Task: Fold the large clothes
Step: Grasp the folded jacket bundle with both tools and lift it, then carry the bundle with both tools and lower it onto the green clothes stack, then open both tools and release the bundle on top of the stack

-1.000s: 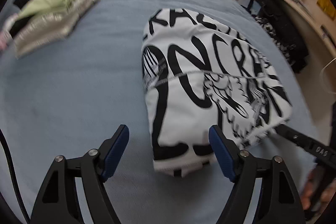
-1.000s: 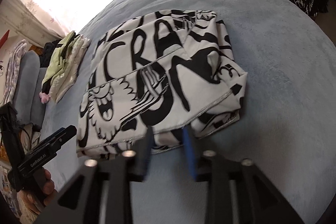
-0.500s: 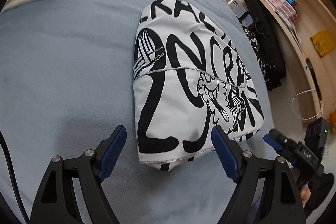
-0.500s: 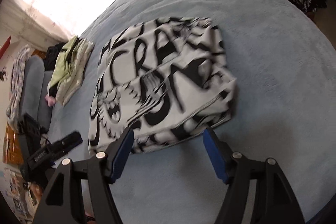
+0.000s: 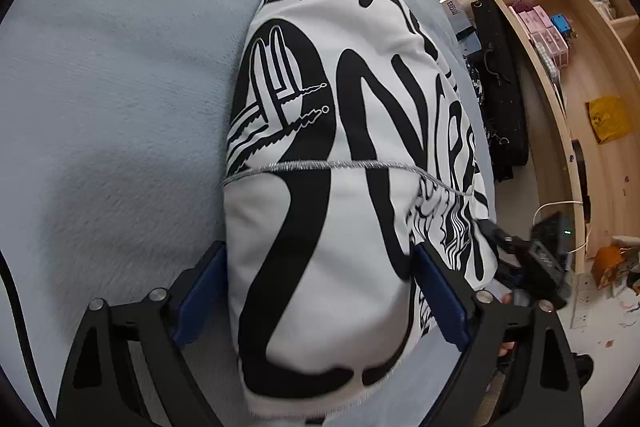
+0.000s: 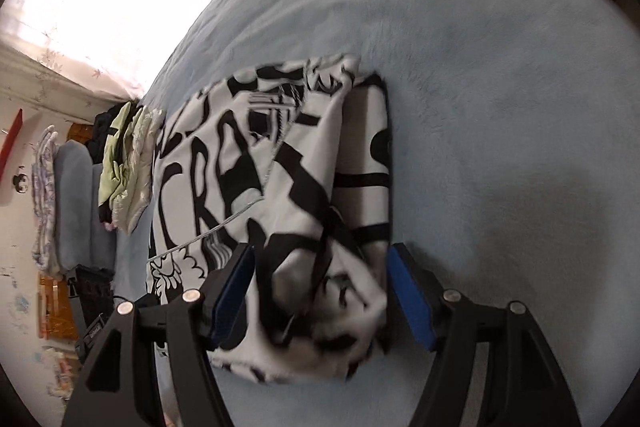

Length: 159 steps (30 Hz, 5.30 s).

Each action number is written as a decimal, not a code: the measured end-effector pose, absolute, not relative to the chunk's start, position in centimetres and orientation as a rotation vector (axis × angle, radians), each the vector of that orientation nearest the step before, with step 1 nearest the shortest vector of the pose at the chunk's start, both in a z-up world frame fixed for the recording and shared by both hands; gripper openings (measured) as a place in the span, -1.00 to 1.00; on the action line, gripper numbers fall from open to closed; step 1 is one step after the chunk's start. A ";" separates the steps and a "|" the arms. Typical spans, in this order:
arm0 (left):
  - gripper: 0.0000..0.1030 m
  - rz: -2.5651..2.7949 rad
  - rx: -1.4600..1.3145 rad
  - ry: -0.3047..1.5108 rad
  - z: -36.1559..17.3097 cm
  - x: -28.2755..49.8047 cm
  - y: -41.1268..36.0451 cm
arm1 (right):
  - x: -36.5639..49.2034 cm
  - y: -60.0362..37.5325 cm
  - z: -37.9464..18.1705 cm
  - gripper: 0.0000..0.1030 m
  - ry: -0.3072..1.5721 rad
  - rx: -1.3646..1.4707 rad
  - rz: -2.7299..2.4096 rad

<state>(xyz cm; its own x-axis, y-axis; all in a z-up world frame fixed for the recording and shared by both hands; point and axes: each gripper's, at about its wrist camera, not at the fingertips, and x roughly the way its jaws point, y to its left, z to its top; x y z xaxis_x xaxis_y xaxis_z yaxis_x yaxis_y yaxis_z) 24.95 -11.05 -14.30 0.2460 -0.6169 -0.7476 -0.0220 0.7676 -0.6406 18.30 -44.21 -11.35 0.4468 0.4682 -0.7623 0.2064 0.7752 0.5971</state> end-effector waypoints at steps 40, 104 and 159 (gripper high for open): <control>0.08 -0.286 -0.141 1.034 -7.3 24.7 -18.3 | 19.6 -31.3 -5.0 -0.51 0.901 0.422 0.414; -0.53 0.297 -0.050 0.752 -9.0 27.9 -14.2 | 57.9 14.0 7.3 -0.01 0.673 0.155 0.345; 0.36 0.178 -0.056 0.642 2.4 -7.6 -28.3 | 21.6 -1.5 23.4 0.21 0.740 0.215 0.438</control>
